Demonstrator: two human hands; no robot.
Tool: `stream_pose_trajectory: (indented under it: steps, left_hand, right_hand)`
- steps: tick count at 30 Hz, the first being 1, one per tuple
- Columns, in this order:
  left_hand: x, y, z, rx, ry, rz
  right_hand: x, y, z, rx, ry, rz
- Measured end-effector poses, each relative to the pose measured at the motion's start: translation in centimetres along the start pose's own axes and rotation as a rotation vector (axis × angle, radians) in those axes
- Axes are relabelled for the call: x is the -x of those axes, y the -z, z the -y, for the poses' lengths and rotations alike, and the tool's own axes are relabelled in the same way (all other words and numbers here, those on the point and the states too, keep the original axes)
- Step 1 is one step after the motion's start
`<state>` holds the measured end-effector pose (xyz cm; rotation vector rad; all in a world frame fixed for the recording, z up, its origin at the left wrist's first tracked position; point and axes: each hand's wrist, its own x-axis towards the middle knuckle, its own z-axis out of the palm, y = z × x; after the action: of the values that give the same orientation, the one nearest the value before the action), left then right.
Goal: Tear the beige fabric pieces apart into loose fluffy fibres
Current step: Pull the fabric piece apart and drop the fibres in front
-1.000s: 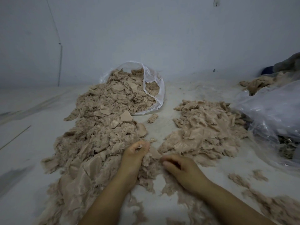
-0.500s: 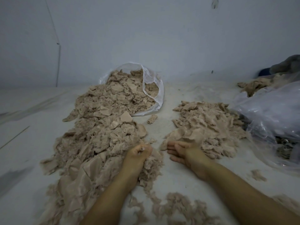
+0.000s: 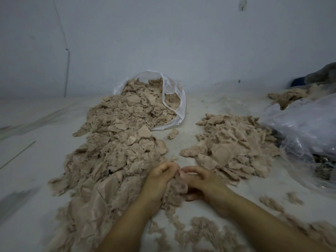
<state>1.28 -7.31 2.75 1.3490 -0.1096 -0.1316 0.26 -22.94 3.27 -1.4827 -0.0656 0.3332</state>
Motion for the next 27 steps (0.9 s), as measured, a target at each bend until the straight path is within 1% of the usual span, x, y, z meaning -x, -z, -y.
stream_pose_trajectory:
  steps: [2,4,6,8,11,15,16,17,18,19,20,21,22,23,25,27]
  left_hand:
    - [0.1,0.0,0.0,-0.074,-0.028,-0.035]
    - [0.0,0.0,-0.2,-0.069,-0.057,-0.085]
    - [0.1,0.0,-0.3,-0.007,-0.067,-0.060]
    - [0.3,-0.3,-0.2,0.081,-0.059,0.004]
    - [0.3,-0.7,0.0,0.199,-0.078,0.021]
    - [-0.2,-0.2,-0.6,0.307,-0.047,-0.074]
    - [-0.3,-0.1,-0.8,0.321,-0.038,-0.079]
    - [-0.3,-0.1,-0.8,0.327,-0.029,-0.075]
    - [-0.2,-0.1,-0.8,0.319,-0.022,-0.067]
    - [-0.2,-0.1,-0.7,0.282,-0.023,-0.055]
    - [-0.1,-0.2,-0.5,0.214,-0.032,-0.044]
    - [0.0,-0.1,-0.4,0.124,-0.046,-0.027]
    - [0.1,-0.1,-0.3,0.028,-0.056,-0.007]
    - [0.2,-0.1,-0.2,-0.070,-0.064,0.014]
    - [0.4,0.0,-0.1,-0.308,-0.075,0.056]
    - [0.4,0.0,0.1,-0.536,-0.092,0.091]
  right_hand:
    - [0.4,0.0,-0.5,-0.016,0.021,-0.016]
    - [0.6,0.0,-0.7,-0.065,0.039,-0.072]
    - [0.9,-0.1,-0.7,-0.120,0.053,-0.068]
    - [1.2,-0.3,-0.4,-0.103,0.036,-0.017]
    - [1.3,-0.4,-0.6,0.034,0.028,0.009]
    - [1.0,0.4,-0.5,0.060,0.070,-0.096]
    - [1.2,0.7,-0.3,0.095,0.092,-0.069]
    - [1.3,0.9,-0.1,0.191,0.108,-0.004]
    - [1.5,1.0,-0.1,0.365,0.116,0.067]
    - [1.6,1.0,-0.2,0.580,0.131,0.116]
    - [1.5,0.9,-0.5,0.748,0.170,0.124]
    - [1.3,0.8,-0.6,0.808,0.212,0.094]
    - [1.2,0.7,-0.7,0.771,0.236,0.048]
    - [1.2,0.7,-0.7,0.669,0.237,0.001]
    - [1.1,1.0,-0.6,0.349,0.211,-0.055]
    - [1.3,1.3,-0.3,0.132,0.194,-0.060]
